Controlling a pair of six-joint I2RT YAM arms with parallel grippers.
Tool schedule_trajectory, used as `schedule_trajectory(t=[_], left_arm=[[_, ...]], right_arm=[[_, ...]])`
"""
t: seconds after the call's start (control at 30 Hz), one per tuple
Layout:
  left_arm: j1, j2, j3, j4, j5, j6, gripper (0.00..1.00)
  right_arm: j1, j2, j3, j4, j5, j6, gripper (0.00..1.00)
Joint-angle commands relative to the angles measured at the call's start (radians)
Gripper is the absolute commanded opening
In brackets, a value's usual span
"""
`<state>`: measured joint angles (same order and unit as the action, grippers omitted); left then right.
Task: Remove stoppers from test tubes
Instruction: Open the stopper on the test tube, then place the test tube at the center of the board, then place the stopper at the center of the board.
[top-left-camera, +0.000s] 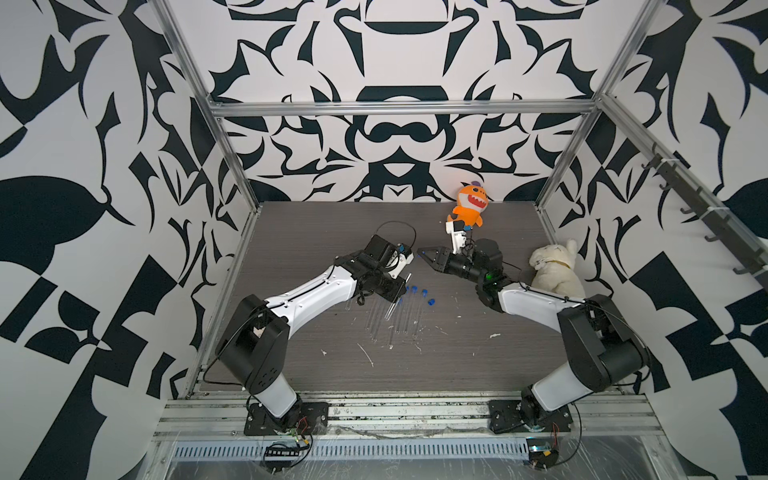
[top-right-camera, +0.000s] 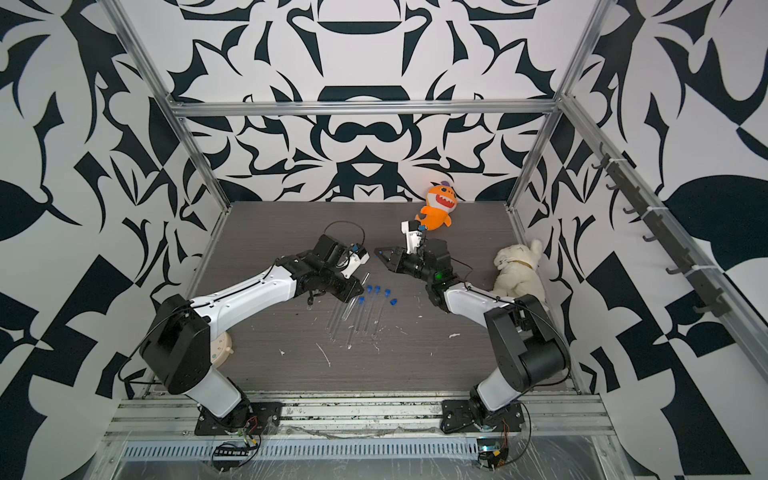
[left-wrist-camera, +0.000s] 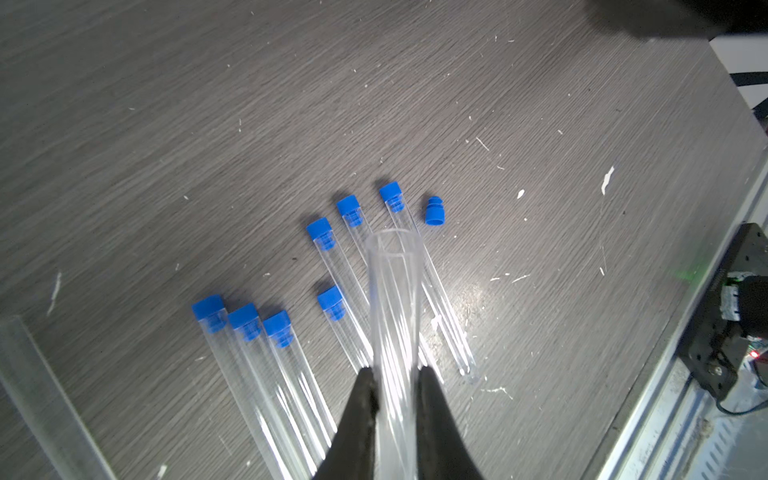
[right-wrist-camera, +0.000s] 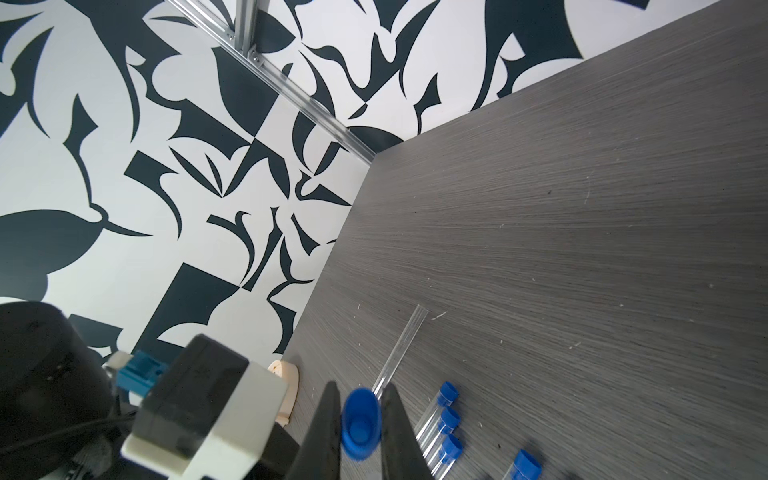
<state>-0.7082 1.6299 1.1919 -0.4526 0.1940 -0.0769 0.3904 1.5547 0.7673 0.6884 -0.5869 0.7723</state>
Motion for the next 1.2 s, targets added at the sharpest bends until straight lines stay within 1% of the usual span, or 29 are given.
schedule_trajectory(t=[0.0,0.03,0.13,0.2,0.23,0.3,0.4,0.53,0.77,0.97,1.17], left_arm=[[-0.003,-0.011,-0.001,-0.034,-0.013,0.014,0.00],[-0.001,-0.007,0.005,-0.041,-0.030,0.009,0.00],[0.022,0.002,0.020,-0.078,-0.068,-0.007,0.00],[0.046,0.017,0.031,-0.111,-0.103,-0.014,0.00],[0.055,0.029,0.042,-0.133,-0.127,-0.015,0.00],[0.070,0.067,0.072,-0.184,-0.182,-0.023,0.00],[0.101,0.104,0.096,-0.213,-0.215,-0.053,0.00],[0.141,0.156,0.134,-0.251,-0.269,-0.074,0.00],[0.171,0.235,0.196,-0.299,-0.325,-0.075,0.00],[0.171,0.287,0.215,-0.296,-0.337,-0.077,0.00],[0.171,0.316,0.217,-0.289,-0.327,-0.084,0.00]], right_arm=[[0.000,-0.050,0.045,-0.083,0.047,-0.077,0.14],[-0.002,-0.056,0.048,-0.124,0.057,-0.088,0.14],[-0.018,-0.082,0.060,-0.351,0.150,-0.138,0.14],[-0.059,-0.076,0.081,-0.545,0.182,-0.158,0.14],[-0.077,-0.073,0.080,-0.603,0.186,-0.167,0.13],[-0.110,-0.082,0.041,-0.671,0.195,-0.182,0.13],[-0.131,-0.101,-0.009,-0.739,0.211,-0.214,0.14],[-0.134,-0.075,-0.050,-0.728,0.204,-0.215,0.15],[-0.134,0.021,-0.092,-0.618,0.162,-0.171,0.16],[-0.133,0.059,-0.109,-0.591,0.168,-0.165,0.16],[-0.134,0.064,-0.125,-0.578,0.181,-0.157,0.20]])
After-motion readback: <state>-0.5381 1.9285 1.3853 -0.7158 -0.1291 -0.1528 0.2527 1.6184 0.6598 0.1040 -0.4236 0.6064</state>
